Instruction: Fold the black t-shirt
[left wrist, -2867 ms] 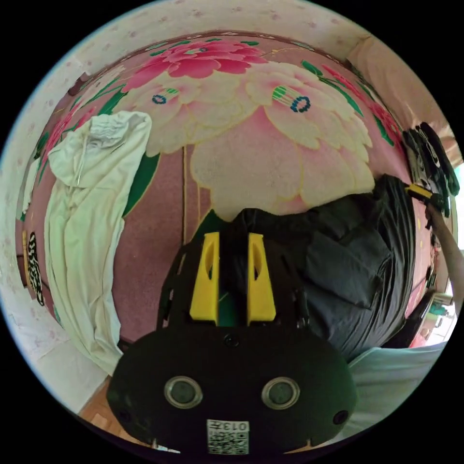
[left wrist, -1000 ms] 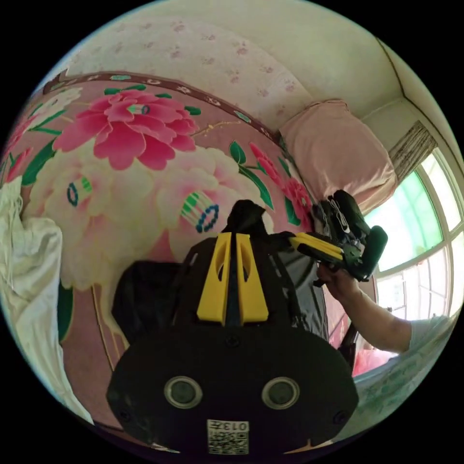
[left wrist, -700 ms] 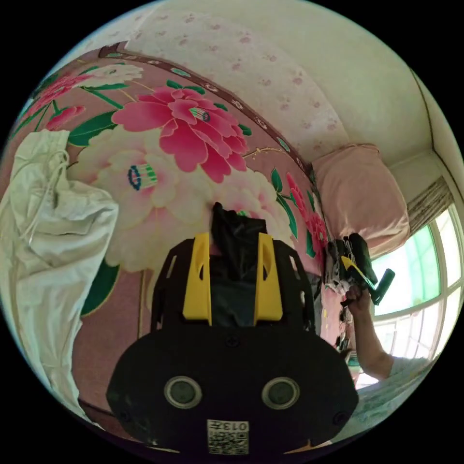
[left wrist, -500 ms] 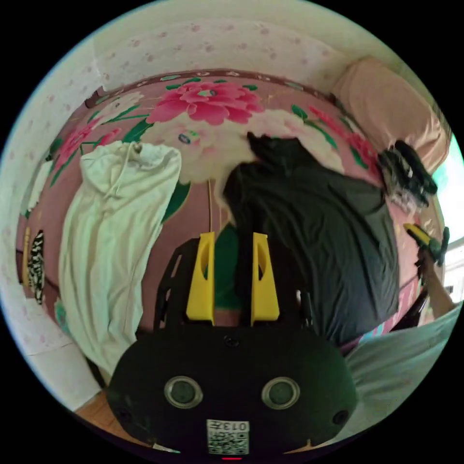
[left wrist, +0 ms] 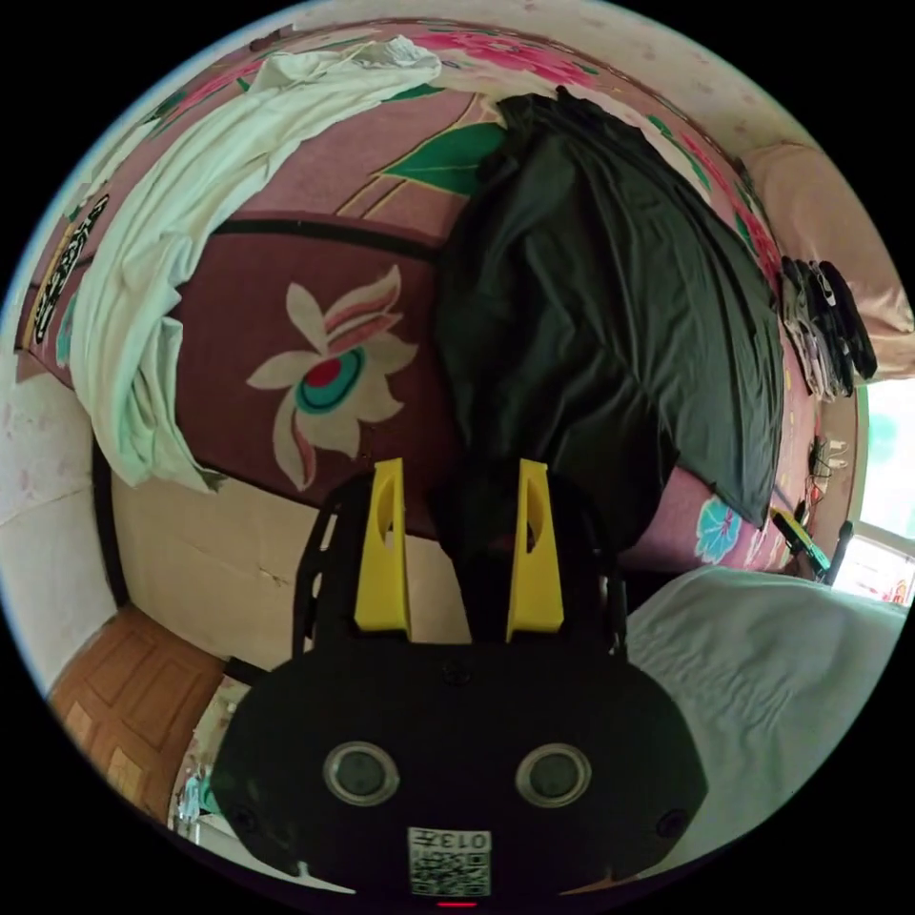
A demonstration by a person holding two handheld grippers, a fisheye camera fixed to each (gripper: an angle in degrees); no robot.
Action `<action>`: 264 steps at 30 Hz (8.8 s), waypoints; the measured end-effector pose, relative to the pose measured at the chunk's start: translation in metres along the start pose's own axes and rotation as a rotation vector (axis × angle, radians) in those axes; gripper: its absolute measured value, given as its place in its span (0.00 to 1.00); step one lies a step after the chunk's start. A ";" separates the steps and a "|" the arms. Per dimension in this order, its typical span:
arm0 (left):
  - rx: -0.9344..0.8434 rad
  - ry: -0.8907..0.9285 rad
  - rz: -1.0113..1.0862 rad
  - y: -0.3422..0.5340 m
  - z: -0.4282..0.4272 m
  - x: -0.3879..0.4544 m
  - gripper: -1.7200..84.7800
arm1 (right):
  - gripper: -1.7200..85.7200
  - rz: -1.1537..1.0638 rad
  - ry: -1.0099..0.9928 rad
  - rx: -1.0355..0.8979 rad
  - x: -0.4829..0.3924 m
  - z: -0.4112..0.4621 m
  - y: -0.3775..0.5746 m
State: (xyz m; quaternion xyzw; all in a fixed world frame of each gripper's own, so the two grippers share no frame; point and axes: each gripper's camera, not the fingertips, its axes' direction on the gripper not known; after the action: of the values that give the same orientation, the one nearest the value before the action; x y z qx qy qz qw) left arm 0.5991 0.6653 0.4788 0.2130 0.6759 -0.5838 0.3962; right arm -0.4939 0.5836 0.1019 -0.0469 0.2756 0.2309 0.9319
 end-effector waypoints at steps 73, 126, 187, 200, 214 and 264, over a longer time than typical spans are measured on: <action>-0.341 0.171 0.322 -0.237 -0.094 0.013 0.03 | 0.03 0.054 -0.180 -0.135 0.196 -0.025 -0.172; -0.082 -0.146 0.308 -0.163 -0.093 0.085 0.16 | 0.11 0.146 0.000 -0.058 0.141 0.041 -0.081; 0.061 0.012 0.216 -0.246 -0.110 0.042 0.06 | 0.10 -0.198 -0.965 0.048 -0.339 0.134 -0.345; -0.039 -0.129 0.529 -0.153 -0.055 0.096 0.03 | 0.03 -0.809 -0.597 0.102 -0.475 0.117 -0.322; 0.059 -0.010 0.382 -0.140 -0.053 0.072 0.02 | 0.02 -0.341 -0.682 0.154 -0.337 0.135 -0.341; -0.081 -0.258 0.666 -0.134 0.096 0.349 0.02 | 0.02 0.172 -0.080 -0.019 0.130 0.156 0.038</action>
State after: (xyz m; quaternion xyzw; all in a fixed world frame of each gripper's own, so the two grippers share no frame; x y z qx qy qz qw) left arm 0.3184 0.4823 0.2881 0.3304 0.5365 -0.4172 0.6550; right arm -0.3382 0.7035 0.1655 -0.0225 0.2389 0.3145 0.9184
